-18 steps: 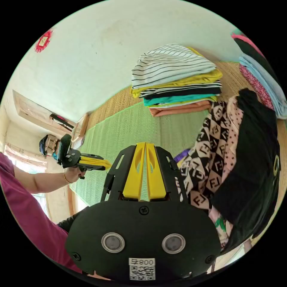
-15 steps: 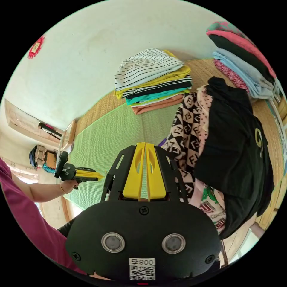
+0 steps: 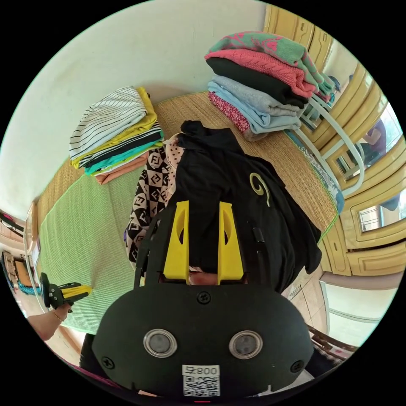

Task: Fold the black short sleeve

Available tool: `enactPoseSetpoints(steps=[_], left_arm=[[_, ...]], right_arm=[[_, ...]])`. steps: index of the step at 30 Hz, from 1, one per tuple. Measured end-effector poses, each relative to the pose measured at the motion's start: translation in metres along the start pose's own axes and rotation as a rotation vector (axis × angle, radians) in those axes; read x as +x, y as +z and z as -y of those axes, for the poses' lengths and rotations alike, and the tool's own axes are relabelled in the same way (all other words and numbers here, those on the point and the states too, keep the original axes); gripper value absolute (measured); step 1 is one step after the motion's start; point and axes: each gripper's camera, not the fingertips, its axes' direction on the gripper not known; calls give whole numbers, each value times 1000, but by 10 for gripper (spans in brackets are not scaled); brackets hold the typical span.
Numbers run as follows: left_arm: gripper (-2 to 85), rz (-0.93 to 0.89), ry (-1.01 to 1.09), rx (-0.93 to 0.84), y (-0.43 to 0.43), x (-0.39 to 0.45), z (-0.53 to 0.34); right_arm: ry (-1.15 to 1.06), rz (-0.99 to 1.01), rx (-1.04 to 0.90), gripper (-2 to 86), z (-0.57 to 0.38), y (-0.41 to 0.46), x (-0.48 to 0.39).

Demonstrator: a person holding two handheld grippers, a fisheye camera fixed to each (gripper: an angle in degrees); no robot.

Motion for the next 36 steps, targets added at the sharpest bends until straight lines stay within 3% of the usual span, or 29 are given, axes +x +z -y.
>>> enactPoseSetpoints(steps=[8, 16, 26, 31, 36], left_arm=[[2, -54, -40, 51, -7, -11, -58], [1, -251, -34, 319, -38, -21, -129], [2, -561, -24, 750, -111, -41, -284], [4, -555, -190, 824, -136, -44, -410], [19, -520, -365, 833, -139, -55, -513]], right_arm=[[68, 67, -30, 20, -12, 13, 15], [40, 562, 183, 4, -75, -72, 20], [-354, 796, 260, 4, -245, -155, -161], [-489, 929, 124, 4, -333, -163, -272], [-634, 974, -119, 5, -421, -101, -423]])
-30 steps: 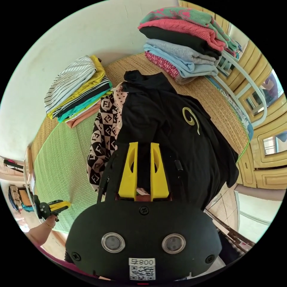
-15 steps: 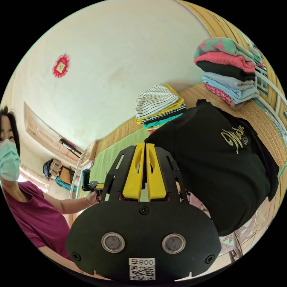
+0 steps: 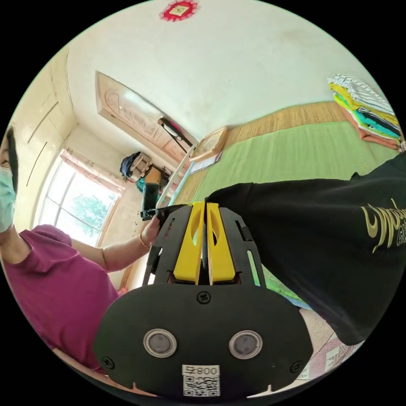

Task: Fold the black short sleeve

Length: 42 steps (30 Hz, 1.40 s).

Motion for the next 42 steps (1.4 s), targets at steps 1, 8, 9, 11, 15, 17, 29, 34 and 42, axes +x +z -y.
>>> enactPoseSetpoints(steps=[1, 8, 9, 11, 15, 17, 29, 34, 42], left_arm=[[26, 38, -34, -11, -11, -6, -11], [66, 124, -144, -191, -8, -20, -41], [69, 124, -149, -210, -4, -20, -41], [79, 127, -140, -253, 11, -16, -39], [91, 147, -128, -313, 27, -7, -35], [95, 183, -129, -338, 32, 0, -36], [56, 310, -52, -400, 22, 66, -70], [18, 335, -72, -391, 11, 92, -90], [1, 285, -84, -258, -42, 153, -127]], right_arm=[[0, -3, -38, 5, 0, 22, -1], [72, -97, -312, 18, -21, 133, 7], [84, -121, -290, 23, -18, 121, 14], [101, -181, -244, 41, -9, 99, 29], [153, -353, -137, 84, 39, 45, 84], [175, -450, -94, 88, 67, 27, 115], [270, -762, -137, 93, 263, 63, 253], [296, -849, -248, 67, 285, 105, 266], [314, -785, -207, -1, 274, 58, 205]])
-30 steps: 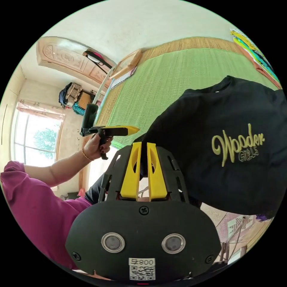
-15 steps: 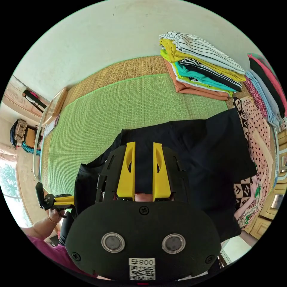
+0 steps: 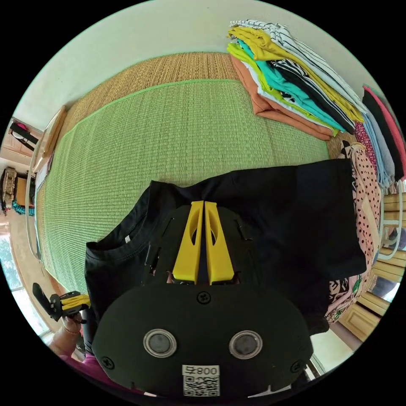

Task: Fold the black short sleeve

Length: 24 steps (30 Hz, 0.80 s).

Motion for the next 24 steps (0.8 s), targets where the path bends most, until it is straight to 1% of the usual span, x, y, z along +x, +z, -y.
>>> enactPoseSetpoints(steps=[1, 4, 6, 7, 9, 10, 12, 13, 15, 16, 18, 19, 21, 22, 23, 24], left_arm=[[1, -7, -2, 35, -15, 7, -10], [0, -18, 1, 112, -50, 27, -35], [0, -18, -2, 126, -65, 39, -49], [0, -39, 7, 151, -74, 49, -59], [0, -66, 6, 190, -90, 65, -74], [0, -82, 17, 227, -103, 77, -84], [0, -91, 38, 278, -124, 95, -101], [-1, -102, 54, 321, -141, 106, -113], [-1, -112, 77, 379, -169, 122, -131], [-1, -110, 101, 407, -189, 133, -144], [-1, -106, 148, 466, -221, 152, -165], [-1, -112, 181, 517, -244, 165, -180], [-1, -108, 224, 605, -281, 183, -203], [-1, -114, 261, 672, -306, 197, -219], [-2, -113, 307, 743, -332, 211, -235], [-2, -107, 331, 777, -345, 219, -243]], right_arm=[[2, 16, 17, -2, -6, -12, 1], [-8, 101, 107, -3, -45, -85, 5], [-18, 140, 183, -3, -82, -152, 7], [-18, 152, 207, -3, -92, -170, 8], [-27, 213, 304, -3, -137, -246, 10], [-30, 218, 328, -2, -149, -265, 10], [-48, 236, 414, -2, -197, -341, 9], [-53, 243, 437, -2, -210, -361, 9], [-68, 266, 546, -2, -266, -442, 9], [-72, 271, 575, -2, -282, -462, 8], [-91, 287, 701, -1, -348, -543, 6], [-97, 291, 733, -1, -365, -562, 5], [-126, 313, 859, 0, -437, -635, 0], [-134, 320, 891, 0, -456, -652, -1], [-151, 328, 956, 0, -494, -685, -4], [-163, 334, 1019, 1, -532, -715, -8]])
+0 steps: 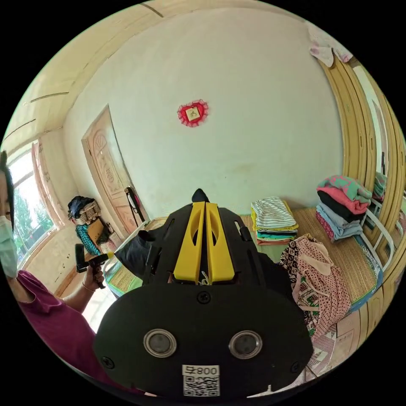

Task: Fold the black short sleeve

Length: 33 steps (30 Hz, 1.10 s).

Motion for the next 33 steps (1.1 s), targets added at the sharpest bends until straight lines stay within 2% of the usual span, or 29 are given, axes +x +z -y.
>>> enactPoseSetpoints(steps=[5, 9, 18, 25, 31, 33], left_arm=[[-1, 25, 261, 246, -107, 92, 37], [-1, 57, 386, 348, -164, 143, 46], [0, 173, 541, 473, -250, 215, 52], [0, 237, 528, 483, -256, 206, 85], [-1, 339, 480, 393, -217, 150, 145], [-1, 366, 441, 346, -199, 120, 166]], right_arm=[[-85, 61, 232, 0, -2, -152, -78], [-131, 114, 376, 0, -21, -245, -130], [-207, 168, 550, -1, -60, -346, -196], [-257, 73, 525, 0, -58, -320, -209], [-271, -18, 448, 0, -34, -212, -186], [-250, -2, 379, 0, -19, -139, -160]])
